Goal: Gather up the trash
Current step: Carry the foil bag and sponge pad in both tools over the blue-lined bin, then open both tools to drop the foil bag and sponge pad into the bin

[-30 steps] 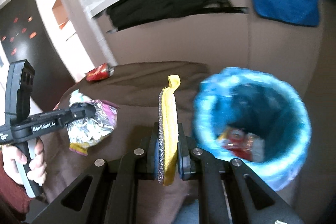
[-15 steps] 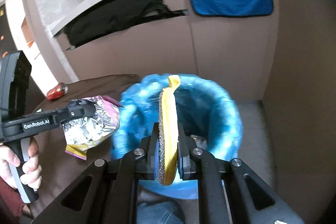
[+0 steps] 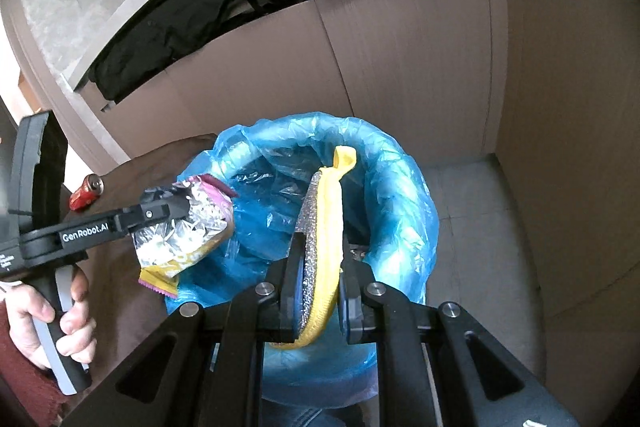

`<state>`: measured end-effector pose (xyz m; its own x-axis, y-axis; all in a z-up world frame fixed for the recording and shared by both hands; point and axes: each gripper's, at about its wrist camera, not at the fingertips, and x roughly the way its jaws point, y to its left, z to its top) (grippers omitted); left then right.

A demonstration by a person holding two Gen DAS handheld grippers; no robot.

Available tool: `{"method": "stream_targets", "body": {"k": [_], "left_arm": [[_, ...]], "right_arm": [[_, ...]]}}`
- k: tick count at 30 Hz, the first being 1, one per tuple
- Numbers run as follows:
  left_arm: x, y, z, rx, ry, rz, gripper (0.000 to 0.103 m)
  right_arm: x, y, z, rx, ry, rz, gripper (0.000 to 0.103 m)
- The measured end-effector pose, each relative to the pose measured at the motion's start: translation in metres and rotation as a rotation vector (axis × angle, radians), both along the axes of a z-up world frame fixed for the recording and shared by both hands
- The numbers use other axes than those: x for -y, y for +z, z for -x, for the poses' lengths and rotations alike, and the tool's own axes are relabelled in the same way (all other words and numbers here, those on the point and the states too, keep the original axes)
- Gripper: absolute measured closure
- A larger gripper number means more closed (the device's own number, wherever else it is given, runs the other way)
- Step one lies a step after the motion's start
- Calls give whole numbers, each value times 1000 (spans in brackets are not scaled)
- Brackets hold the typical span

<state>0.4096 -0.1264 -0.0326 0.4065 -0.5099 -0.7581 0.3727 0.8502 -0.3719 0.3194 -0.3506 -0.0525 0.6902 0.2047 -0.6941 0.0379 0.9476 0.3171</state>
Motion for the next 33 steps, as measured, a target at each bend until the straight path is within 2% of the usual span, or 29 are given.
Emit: {"method": "stream_targets", "body": {"k": [8,13,18,23,28,33], "left_arm": [[-13,-7,0,-6,9,-14,93],[-20,-9,-4,-35,19,45,92],[-16,4,-3,-5,3,89,86],[-12,15,-1,26,4,96,83],[-17,23,2,42,24,126,83],[-18,31,0,39,50,184,78]], "right_arm": [[-8,-7,-9,-16,15,1,90],[-17,-4,-9,-1,27,30,88],[-22,7,-11,27,33,11,87],[-28,15,-13,41,31,52,85],[-29,19,-8,53,26,67,74],[-29,18,-6,44,25,64,73]]}}
